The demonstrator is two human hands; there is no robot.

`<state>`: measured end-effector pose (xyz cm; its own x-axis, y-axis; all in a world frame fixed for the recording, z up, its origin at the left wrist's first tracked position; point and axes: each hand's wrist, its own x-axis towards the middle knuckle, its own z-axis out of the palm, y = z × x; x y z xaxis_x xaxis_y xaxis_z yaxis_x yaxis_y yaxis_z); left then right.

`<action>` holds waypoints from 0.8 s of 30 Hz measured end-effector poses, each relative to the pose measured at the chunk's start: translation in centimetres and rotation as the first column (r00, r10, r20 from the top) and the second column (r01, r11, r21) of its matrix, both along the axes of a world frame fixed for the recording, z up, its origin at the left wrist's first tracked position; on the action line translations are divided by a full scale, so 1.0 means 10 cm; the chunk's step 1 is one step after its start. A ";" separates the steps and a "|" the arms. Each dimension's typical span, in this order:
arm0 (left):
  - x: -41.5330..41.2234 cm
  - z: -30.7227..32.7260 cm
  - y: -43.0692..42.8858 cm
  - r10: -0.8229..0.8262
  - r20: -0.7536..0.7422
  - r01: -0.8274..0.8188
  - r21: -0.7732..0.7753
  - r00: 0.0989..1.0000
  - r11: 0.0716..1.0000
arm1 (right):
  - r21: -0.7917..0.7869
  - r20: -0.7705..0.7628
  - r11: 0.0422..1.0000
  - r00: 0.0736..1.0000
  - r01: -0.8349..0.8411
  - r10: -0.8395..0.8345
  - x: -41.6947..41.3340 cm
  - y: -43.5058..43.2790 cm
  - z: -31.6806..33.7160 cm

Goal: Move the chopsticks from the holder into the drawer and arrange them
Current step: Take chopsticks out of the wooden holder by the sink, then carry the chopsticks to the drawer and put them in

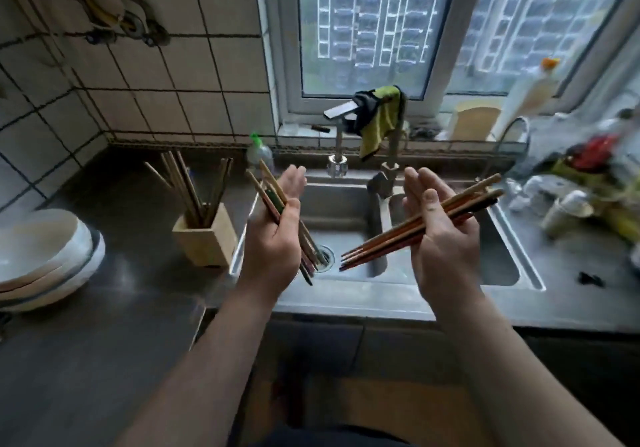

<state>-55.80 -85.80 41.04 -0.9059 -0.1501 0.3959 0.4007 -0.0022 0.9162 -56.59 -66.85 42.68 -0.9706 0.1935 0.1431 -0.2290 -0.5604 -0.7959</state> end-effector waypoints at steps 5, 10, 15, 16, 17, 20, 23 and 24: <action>0.45 -0.29 1.01 -0.261 0.150 0.248 0.098 0.954 0.964 | 0.115 0.131 0.970 0.965 0.212 -0.226 0.83 0.89 -0.32; 0.79 -0.49 1.96 -0.489 0.247 0.487 0.071 0.837 0.870 | 0.135 0.207 0.890 0.865 0.436 -0.456 1.55 1.62 -0.50; 1.10 -0.61 2.93 -0.652 0.299 0.686 -0.012 0.697 0.728 | 0.241 0.242 0.758 0.719 0.606 -0.651 2.28 2.36 -0.68; 1.17 -0.62 3.14 -0.681 0.296 0.720 -0.039 0.670 0.692 | 0.250 0.244 0.727 0.686 0.639 -0.686 2.42 2.50 -0.72; 1.25 -0.64 3.34 -0.713 0.303 0.757 -0.045 0.632 0.652 | 0.250 0.246 0.695 0.650 0.674 -0.719 2.55 2.65 -0.76; 1.49 -0.71 3.94 -0.788 0.349 0.851 -0.054 0.507 0.523 | 0.278 0.260 0.584 0.525 0.763 -0.810 2.98 3.07 -0.88; 1.76 -0.83 4.57 -0.845 0.358 0.911 -0.041 0.397 0.410 | 0.336 0.266 0.450 0.375 0.827 -0.888 3.42 3.49 -1.04; 1.86 -0.87 4.80 -0.858 0.369 0.928 -0.038 0.357 0.370 | 0.356 0.268 0.404 0.322 0.843 -0.908 3.57 3.64 -1.09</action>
<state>-37.15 -37.83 32.32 -0.5041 0.8628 0.0388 0.0459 -0.0181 0.9988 -20.84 -30.47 31.77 -0.2107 0.9755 -0.0635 -0.2029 -0.1072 -0.9733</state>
